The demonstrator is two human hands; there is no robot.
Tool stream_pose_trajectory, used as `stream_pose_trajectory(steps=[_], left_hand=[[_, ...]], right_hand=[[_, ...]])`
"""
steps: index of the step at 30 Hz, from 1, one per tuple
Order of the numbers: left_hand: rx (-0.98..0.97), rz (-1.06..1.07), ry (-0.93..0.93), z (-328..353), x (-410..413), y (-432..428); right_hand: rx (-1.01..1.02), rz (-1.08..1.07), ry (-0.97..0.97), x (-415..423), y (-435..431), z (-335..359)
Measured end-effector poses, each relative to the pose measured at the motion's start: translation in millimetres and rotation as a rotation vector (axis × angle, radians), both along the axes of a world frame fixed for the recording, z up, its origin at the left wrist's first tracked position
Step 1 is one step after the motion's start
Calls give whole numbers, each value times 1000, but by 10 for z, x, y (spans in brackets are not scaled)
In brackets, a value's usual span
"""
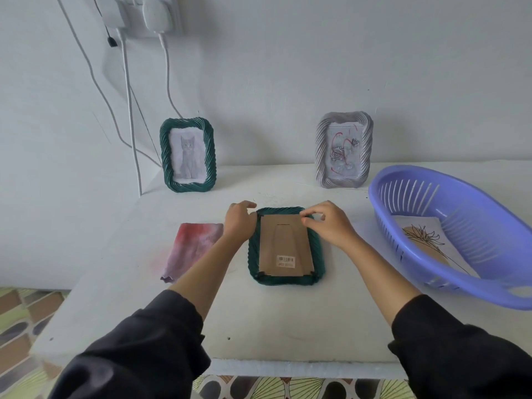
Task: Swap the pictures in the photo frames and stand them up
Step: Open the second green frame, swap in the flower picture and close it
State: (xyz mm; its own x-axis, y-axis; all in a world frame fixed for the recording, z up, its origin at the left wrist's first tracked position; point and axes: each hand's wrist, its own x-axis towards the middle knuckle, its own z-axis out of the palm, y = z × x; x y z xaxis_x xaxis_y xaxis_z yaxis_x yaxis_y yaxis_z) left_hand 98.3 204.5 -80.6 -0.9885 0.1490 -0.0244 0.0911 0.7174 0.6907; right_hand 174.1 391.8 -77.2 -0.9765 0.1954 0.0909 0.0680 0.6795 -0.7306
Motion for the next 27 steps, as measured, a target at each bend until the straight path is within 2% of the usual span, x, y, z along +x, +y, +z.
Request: stream_pose_trajectory(steps=[6, 17, 27], left_hand=[[21, -136, 1, -30, -101, -17], [26, -212, 21, -63, -317, -55], [-80, -109, 111, -102, -313, 91]], right_hand=[[98, -38, -58, -259, 77, -147], [166, 1, 2, -447, 131, -117], [226, -37, 1, -505, 41, -86]])
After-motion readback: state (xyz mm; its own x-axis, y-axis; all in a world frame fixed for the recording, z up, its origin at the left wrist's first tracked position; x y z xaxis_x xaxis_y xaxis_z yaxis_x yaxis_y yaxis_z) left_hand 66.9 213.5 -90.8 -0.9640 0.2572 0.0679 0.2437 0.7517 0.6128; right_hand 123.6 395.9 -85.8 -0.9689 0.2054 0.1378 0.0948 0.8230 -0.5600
